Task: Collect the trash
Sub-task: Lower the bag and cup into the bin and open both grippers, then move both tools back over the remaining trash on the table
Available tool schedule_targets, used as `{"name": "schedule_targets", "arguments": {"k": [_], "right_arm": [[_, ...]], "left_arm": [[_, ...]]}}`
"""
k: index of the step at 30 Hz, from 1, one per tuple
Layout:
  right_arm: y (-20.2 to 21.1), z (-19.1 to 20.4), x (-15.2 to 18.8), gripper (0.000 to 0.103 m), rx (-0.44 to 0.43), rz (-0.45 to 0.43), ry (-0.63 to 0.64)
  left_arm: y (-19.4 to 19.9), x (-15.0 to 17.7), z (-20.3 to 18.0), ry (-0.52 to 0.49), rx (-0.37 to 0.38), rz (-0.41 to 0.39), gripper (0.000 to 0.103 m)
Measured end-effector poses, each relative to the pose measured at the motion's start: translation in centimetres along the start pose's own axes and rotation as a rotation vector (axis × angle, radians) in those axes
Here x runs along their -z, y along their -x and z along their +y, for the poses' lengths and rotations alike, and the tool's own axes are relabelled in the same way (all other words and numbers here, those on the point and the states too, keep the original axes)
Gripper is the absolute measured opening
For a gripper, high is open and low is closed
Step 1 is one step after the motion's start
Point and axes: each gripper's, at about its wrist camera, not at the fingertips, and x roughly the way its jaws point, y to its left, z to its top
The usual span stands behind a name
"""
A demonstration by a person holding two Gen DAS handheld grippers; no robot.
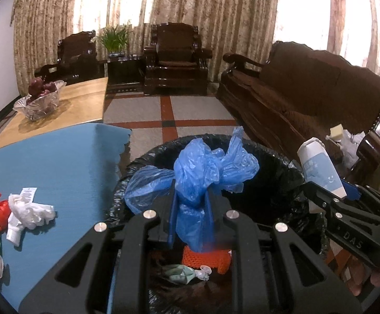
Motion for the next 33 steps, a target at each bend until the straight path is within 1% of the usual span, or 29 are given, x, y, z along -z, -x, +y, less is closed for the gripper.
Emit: {"name": "schedule_targets", "arguments": {"k": [3, 4, 5, 6, 7, 8, 11, 12, 13, 14, 17, 20, 25, 27, 33], "right_arm": [[-0.5, -0.2, 0.2, 0.064, 0.028, 0.002, -0.003], [-0.7, -0.4, 0.4, 0.073, 0.037, 0.007, -0.009], [-0.8, -0.6, 0.4, 0.081, 0.042, 0.015, -0.013], [-0.9, -0.8, 0.5, 0.082, 0.049, 0.016, -0.018], [-1.0, -0.9, 0.6, 0.083, 0.058, 0.016, -0.022], [-1.0, -0.9, 0.7, 0.088, 0.066, 0.017, -0.025], [-0.7, -0.8, 0.8, 0.096, 0.091, 0.004, -0.027], [-0.6, -0.6, 0.7, 0.097, 0.094, -0.001, -0.024], [-0.5, -0.4, 0.7, 0.097, 0.1, -0.006, -0.016], [-0.4, -0.2, 0.7, 0.097, 0.106, -0.007, -0.009], [-0.3, 0.2, 0.6, 0.097, 0.111, -0.008, -0.01], [-0.2, 0.2, 0.6, 0.097, 0.105, -0.007, -0.021], [0.0, -0.1, 0.6, 0.097, 0.108, -0.015, -0.031], [0.1, -0.6, 0.5, 0.097, 0.109, -0.018, -0.044], [0.6, -1.5, 0.1, 0.097, 0.122, -0.029, -0.064]], "left_arm": [[-0.7, -0.1, -0.1, 0.007, 0.013, 0.027, 0.026], [-0.8, -0.1, 0.0, 0.015, 0.014, 0.03, 0.036], [-0.8, -0.3, 0.2, 0.023, 0.02, 0.032, 0.043], [-0.7, -0.3, 0.4, 0.032, 0.021, 0.028, 0.056], [-0.5, -0.3, 0.7, 0.039, 0.02, 0.021, 0.062], [-0.2, -0.4, 1.0, 0.043, 0.02, 0.016, 0.063], [0.4, -0.5, 2.3, 0.065, 0.006, 0.007, 0.07], [0.8, -0.5, 2.7, 0.077, -0.003, 0.001, 0.076], [1.1, -0.6, 3.0, 0.091, -0.016, -0.006, 0.087], [1.4, -0.6, 3.7, 0.109, -0.036, -0.013, 0.09], [1.3, -0.8, 4.6, 0.117, -0.049, -0.01, 0.091], [1.1, -0.8, 4.8, 0.125, -0.041, 0.0, 0.091], [0.7, -0.6, 3.5, 0.082, -0.028, 0.017, 0.091], [0.3, -0.2, 3.0, 0.067, -0.024, 0.033, 0.091], [-1.2, 1.5, 2.7, 0.057, -0.014, 0.115, 0.091]]}}
